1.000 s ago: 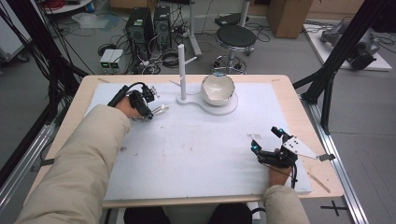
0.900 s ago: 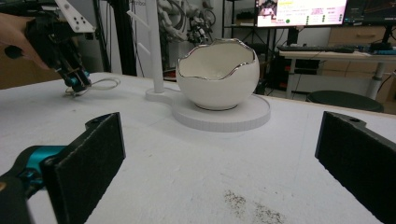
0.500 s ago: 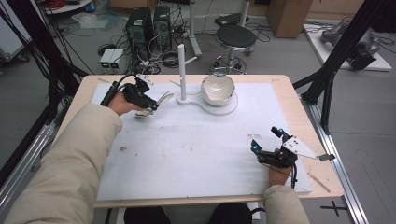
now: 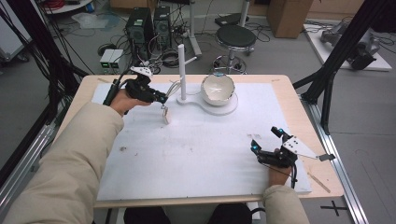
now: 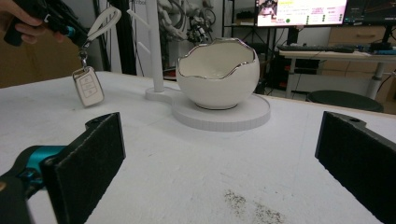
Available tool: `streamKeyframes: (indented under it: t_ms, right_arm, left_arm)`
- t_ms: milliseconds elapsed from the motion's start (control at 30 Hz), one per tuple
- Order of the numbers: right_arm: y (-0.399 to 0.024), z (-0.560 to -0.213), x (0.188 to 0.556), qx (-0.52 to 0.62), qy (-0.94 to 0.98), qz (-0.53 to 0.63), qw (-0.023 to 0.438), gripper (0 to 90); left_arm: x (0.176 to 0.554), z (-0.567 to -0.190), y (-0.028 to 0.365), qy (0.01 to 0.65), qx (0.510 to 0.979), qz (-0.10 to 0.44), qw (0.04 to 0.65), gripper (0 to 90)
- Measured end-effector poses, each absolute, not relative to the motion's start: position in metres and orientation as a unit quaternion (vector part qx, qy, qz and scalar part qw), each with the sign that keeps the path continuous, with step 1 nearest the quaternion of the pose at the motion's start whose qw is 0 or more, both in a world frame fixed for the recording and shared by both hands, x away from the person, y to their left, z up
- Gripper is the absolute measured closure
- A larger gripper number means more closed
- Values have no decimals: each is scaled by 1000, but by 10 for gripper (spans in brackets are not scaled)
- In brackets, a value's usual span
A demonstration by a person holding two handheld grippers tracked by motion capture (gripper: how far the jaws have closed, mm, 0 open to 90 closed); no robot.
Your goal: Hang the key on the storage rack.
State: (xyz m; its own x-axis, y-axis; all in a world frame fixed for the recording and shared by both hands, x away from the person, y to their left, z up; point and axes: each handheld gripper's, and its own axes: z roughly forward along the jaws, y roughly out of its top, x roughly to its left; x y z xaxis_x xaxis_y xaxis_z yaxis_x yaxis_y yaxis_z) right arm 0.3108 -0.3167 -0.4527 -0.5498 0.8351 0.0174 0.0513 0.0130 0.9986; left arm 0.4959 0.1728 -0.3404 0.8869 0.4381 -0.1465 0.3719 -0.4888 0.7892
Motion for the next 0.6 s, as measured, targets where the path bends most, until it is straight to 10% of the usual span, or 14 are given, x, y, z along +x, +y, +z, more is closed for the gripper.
streamKeyframes:
  t_ms: [600]
  right_arm:
    - [-317, -453, 311, 350, 636, 609, 321, 6]
  left_arm:
    - [508, -342, 160, 274, 827, 12, 490, 741]
